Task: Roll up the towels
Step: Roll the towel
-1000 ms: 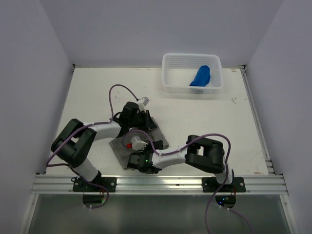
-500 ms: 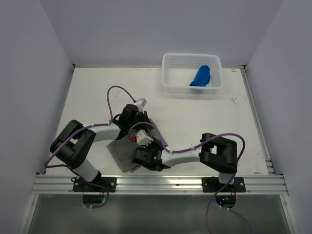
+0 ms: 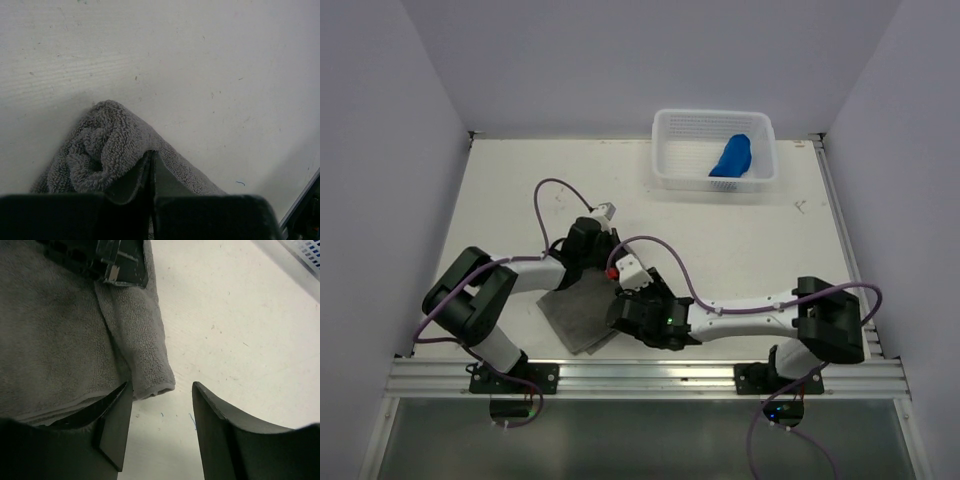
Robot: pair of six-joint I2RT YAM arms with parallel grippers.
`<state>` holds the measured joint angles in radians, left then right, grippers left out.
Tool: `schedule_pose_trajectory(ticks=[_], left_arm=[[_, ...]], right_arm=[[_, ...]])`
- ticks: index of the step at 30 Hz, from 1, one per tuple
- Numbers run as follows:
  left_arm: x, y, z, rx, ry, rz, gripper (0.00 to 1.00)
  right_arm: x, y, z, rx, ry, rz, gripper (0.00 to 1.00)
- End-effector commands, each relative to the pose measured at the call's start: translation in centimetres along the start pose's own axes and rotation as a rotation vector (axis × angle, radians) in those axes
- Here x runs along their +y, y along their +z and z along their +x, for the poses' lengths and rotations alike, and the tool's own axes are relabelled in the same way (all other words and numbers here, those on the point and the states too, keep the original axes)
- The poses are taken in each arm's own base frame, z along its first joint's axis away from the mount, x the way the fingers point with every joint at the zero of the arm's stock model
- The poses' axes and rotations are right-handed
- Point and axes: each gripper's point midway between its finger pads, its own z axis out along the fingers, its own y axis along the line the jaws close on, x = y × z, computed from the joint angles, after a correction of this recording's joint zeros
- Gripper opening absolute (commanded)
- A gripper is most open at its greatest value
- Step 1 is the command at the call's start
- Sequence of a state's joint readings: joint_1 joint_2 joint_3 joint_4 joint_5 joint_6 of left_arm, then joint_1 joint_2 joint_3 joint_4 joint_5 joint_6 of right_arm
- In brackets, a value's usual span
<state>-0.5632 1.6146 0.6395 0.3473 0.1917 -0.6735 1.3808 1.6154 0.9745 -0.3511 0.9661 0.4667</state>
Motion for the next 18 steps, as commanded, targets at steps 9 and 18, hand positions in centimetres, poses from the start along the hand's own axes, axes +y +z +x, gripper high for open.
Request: schedule_pose_trajectory(ticks=[9,18], left_arm=[[4.3,-1.6,2.7,0.027,-0.026,-0.156,0.02],[4.6,-1.7,3.1,0.029,-0.036,-0.158,0.02]], right_arm=[[-2.3,-0.7,-3.3,0.014,0.646,-0.365,0.47],[-1.2,2.3,-2.2,0.152,0.913,-0.540,0.55]])
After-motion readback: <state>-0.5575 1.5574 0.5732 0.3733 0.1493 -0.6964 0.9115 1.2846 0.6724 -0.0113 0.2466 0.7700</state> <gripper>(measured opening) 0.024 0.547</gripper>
